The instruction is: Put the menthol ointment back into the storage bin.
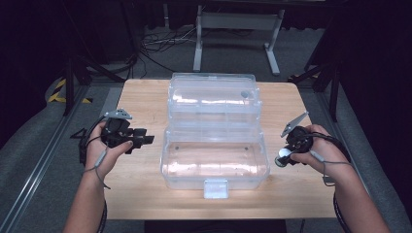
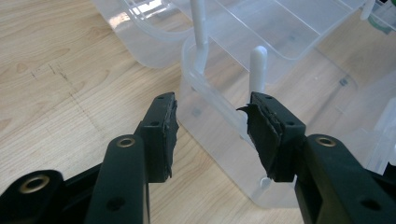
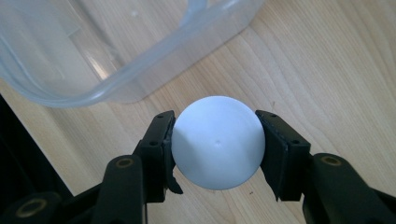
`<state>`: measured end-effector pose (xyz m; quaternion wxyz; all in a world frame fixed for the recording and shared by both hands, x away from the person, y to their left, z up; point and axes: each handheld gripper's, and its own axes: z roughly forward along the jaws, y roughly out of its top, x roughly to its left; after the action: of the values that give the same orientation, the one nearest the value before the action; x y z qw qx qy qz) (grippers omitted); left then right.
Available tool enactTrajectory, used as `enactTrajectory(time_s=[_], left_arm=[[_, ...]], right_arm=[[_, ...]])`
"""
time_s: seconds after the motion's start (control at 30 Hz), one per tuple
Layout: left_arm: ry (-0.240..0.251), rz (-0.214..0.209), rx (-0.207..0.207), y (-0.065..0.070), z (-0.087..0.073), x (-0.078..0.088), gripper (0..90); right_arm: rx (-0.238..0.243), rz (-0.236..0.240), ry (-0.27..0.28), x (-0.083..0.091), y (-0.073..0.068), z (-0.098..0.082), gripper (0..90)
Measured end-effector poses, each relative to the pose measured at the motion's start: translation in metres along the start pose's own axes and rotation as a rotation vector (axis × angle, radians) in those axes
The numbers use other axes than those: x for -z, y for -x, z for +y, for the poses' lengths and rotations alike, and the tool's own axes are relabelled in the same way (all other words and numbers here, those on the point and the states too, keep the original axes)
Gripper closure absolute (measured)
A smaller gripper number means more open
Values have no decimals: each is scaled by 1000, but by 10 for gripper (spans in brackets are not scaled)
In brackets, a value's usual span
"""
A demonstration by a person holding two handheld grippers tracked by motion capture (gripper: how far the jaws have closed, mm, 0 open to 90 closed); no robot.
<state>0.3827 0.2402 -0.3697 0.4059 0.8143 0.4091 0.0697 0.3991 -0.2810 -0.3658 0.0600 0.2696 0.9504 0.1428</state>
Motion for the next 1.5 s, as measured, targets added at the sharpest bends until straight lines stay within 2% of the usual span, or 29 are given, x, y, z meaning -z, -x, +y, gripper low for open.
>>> enactTrajectory(time_s=[0.23,0.83,1.17,1.5], left_arm=[[1,-1,-3,-1,0,1,532],[-4,-3,-5,-1,-1,1,531],[-3,-4,-1,-1,-1,1,530],[-13,-7,-5,-1,-1,1,530]], right_arm=[[40,4,16,17,-8,11,506],[124,40,37,38,-24,31,506],[177,58,49,42,-32,43,505],[206,67,46,39,-38,54,506]])
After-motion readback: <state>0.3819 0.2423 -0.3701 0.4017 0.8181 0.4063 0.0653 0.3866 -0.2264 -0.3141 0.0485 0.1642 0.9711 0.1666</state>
